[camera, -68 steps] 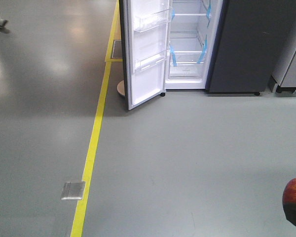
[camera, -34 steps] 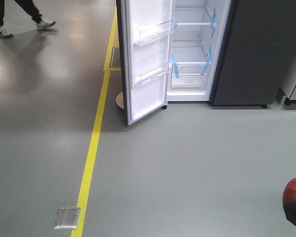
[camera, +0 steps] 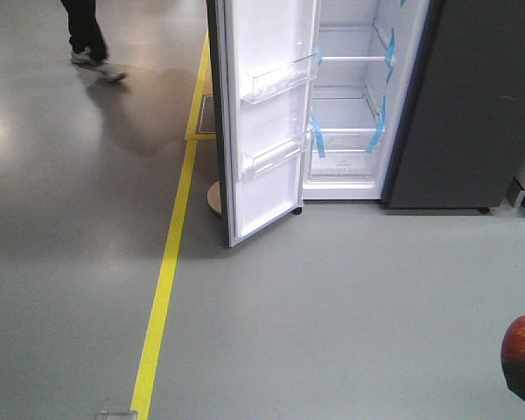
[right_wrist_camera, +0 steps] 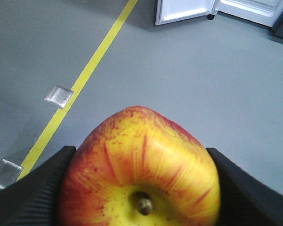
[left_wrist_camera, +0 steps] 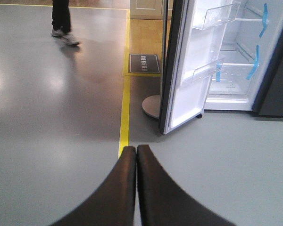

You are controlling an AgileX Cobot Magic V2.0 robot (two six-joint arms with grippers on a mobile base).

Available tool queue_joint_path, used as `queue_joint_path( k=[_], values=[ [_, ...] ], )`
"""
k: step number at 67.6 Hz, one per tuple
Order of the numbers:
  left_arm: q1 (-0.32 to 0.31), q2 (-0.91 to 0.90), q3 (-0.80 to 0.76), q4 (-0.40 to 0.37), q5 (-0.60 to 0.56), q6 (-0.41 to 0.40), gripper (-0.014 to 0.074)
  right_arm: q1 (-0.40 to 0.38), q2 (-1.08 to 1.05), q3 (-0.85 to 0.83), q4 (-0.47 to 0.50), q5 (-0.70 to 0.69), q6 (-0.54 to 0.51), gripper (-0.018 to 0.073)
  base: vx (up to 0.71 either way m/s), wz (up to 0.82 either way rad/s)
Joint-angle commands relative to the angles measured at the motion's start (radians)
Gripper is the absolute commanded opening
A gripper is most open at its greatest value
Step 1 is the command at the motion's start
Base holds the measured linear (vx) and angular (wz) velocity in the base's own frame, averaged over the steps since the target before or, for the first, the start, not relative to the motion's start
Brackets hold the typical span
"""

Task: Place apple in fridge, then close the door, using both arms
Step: 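Keep holding the apple while driving up to the refrigerator door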

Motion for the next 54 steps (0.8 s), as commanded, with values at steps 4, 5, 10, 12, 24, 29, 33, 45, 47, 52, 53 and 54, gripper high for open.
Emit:
queue_joint_path(
  k=[4,5,10,12,24,29,33,45,47,52,53,54],
  values=[
    [-0.007,0.002,0.017,-0.004,-0.071,-0.008,-0.0006,0.001,0.006,-0.027,-0.001,-0.062,-0.006,0.0111,0.23,0.01],
    [-0.007,0.002,0.017,-0.004,-0.071,-0.008,-0.0006,0.001,0.006,-0.027,-0.001,-0.062,-0.006,0.0111,0.23,0.01],
    [-0.007,0.002,0.017,-0.004,-0.071,-0.008,-0.0006,0.001,0.006,-0.027,-0.001,-0.062,-0.006,0.0111,0.22,0.01],
    [-0.007,0.002,0.017,-0.004,-0.071,-0.008,-0.0006,0.001,0.006,-0.027,-0.001,-0.062,-0.006,0.0111,0.22,0.0],
    [-0.007,0.002,0.017,-0.004,-0.071,-0.008,-0.0006,0.001,0.006,-0.027,-0.001,-0.062,-0.006,0.0111,0.21,-0.01],
    [-0.007,0.002,0.017,-0.004,-0.071,-0.008,-0.0006,0.001,0.006,-0.027,-0.001,-0.062,-0.006,0.0111,0.2,-0.01],
    [-0.007,0.002,0.017,-0.004,-0.071,-0.008,-0.0006,0.001,0.006,-0.027,-0.001,-0.062,-0.006,0.0111,0.19,-0.02],
    [-0.007,0.002,0.017,-0.004,-0.071,-0.008,-0.0006,0.001,0.006,-0.027,-0.001,-0.062,-0.006,0.0111,0.19,-0.01],
    [-0.007,0.002,0.017,-0.004,-0.071,-0.008,-0.0006,0.001,0.006,-0.027,-0.001,-0.062,-0.006,0.0111,0.19,-0.02],
    [-0.007,0.002,0.017,-0.004,-0.071,-0.008,-0.0006,0.001,0.006,-0.027,-0.001,-0.062,-0.006,0.0111,0.19,-0.02],
    [-0.007,0.002,0.017,-0.004,-0.071,-0.008,-0.0006,0.001,0.006,-0.027,-0.001,-0.062,-0.006,0.0111,0.19,-0.03],
    [-0.007,0.002,0.017,-0.004,-0.071,-0.008,-0.0006,0.001,0.006,-0.027,-0.001,-0.062,-0.006,0.0111,0.19,-0.03]
  ],
)
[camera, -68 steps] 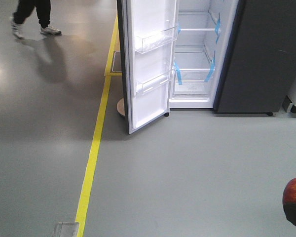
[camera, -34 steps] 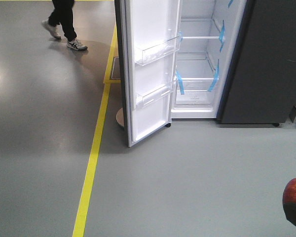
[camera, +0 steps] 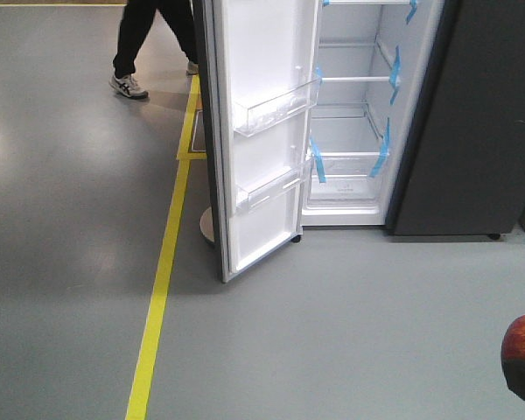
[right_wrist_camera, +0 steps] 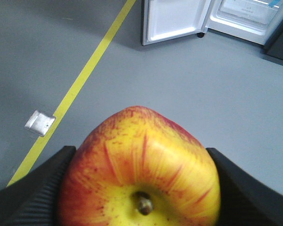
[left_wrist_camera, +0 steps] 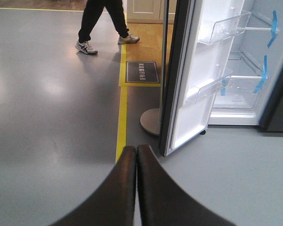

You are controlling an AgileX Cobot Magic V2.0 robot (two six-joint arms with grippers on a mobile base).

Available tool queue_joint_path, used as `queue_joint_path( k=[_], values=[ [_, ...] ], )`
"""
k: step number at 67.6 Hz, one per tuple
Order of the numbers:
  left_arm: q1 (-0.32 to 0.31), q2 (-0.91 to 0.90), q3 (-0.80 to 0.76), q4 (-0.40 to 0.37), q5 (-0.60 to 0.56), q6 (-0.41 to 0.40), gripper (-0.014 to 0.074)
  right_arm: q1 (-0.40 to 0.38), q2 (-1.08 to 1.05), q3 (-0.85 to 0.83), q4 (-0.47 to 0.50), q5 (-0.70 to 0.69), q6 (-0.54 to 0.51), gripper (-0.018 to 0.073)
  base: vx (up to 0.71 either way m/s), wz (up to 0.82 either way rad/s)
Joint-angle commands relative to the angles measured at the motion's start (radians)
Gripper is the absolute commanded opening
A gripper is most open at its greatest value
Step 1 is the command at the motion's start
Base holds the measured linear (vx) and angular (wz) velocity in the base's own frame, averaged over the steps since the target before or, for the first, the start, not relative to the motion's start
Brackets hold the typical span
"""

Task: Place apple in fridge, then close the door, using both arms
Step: 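Keep holding the apple while driving up to the refrigerator door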

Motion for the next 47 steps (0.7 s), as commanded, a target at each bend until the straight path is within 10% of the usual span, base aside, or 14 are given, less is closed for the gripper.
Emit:
queue_joint_path(
  k=[1,47],
  values=[
    [-0.007,0.002,0.017,-0.004,-0.071,-0.008,-0.0006,0.001,0.006,-0.027,-0.001,-0.062,-0.006,0.0111,0.19,-0.03],
    [-0.007,0.002,0.017,-0.004,-0.071,-0.008,-0.0006,0.001,0.006,-0.027,-0.001,-0.062,-0.006,0.0111,0.18,-0.01]
  ],
)
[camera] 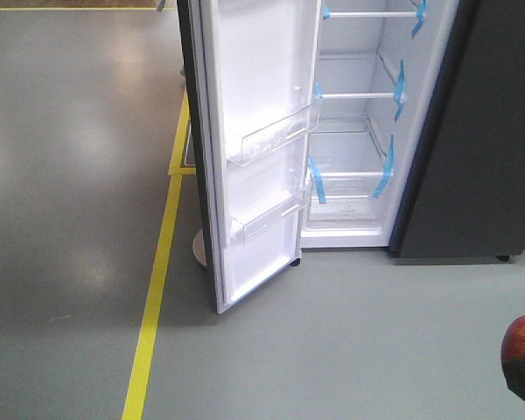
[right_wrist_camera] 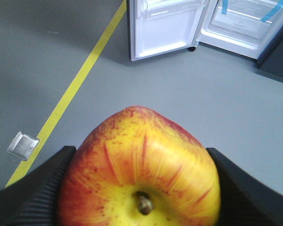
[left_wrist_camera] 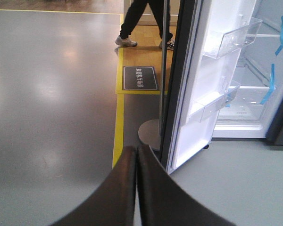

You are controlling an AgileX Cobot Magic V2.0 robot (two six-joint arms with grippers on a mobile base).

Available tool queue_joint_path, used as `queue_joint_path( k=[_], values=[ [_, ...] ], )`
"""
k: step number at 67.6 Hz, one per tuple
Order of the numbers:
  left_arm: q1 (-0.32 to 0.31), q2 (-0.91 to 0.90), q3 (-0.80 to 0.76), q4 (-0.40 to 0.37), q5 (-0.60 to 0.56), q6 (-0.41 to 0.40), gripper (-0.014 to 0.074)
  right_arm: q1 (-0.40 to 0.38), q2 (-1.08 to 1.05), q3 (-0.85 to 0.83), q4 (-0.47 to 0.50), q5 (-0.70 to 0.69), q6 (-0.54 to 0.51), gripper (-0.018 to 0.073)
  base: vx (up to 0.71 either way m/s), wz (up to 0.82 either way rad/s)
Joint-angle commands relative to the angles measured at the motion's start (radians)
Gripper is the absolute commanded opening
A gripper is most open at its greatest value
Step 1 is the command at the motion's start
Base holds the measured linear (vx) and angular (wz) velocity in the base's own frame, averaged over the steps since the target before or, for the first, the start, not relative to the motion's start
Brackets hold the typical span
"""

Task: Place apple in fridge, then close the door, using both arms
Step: 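Keep holding the apple while driving up to the refrigerator door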

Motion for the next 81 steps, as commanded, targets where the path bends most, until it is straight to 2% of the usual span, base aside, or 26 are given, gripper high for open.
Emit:
queue_joint_path(
  k=[1,81],
  values=[
    [-0.007,0.002,0.017,-0.004,-0.071,-0.008,-0.0006,0.001,0.006,-0.027,-0.001,-0.062,-0.006,0.0111,0.17,-0.01],
    [-0.007,0.002,0.017,-0.004,-0.071,-0.008,-0.0006,0.001,0.006,-0.027,-0.001,-0.062,-0.006,0.0111,0.14,0.02]
  ],
)
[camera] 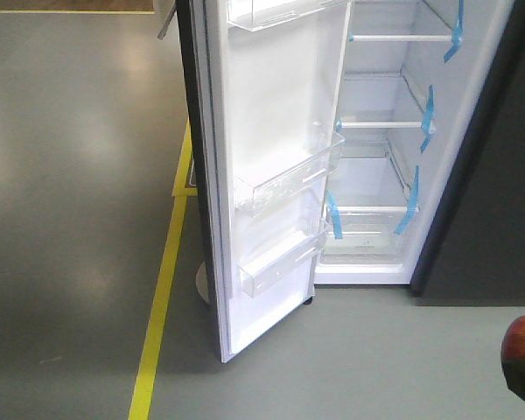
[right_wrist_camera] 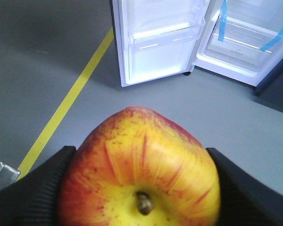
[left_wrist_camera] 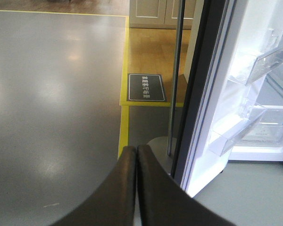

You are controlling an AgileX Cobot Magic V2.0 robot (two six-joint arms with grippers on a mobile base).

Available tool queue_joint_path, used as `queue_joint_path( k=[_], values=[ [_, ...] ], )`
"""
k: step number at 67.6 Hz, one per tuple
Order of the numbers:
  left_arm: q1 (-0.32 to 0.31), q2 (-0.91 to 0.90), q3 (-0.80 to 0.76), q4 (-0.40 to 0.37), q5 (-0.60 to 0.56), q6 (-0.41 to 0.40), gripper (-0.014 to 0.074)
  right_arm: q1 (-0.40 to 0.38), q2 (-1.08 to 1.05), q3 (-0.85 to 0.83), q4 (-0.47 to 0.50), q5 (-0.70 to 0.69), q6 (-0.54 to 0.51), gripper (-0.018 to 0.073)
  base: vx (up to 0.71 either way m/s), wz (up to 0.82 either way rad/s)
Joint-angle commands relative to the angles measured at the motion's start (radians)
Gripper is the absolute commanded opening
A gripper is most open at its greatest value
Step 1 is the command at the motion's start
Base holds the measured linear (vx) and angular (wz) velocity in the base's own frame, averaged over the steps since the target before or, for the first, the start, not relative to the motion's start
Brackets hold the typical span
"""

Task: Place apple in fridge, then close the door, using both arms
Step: 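Keep holding the apple while driving up to the refrigerator door, then hold the apple in the right gripper in front of the door shelves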

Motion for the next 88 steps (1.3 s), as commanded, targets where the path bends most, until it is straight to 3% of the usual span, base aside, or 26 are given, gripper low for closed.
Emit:
queue_joint_path(
  k=[1,88],
  values=[
    [-0.007,0.002,0.017,-0.004,-0.071,-0.008,-0.0006,0.001,0.006,-0.027,-0.001,-0.062,-0.006,0.0111,0.12,0.01],
    [-0.007,0.002,0.017,-0.004,-0.071,-0.008,-0.0006,0.001,0.006,-0.027,-0.001,-0.062,-0.006,0.0111,0.11,0.0]
  ],
)
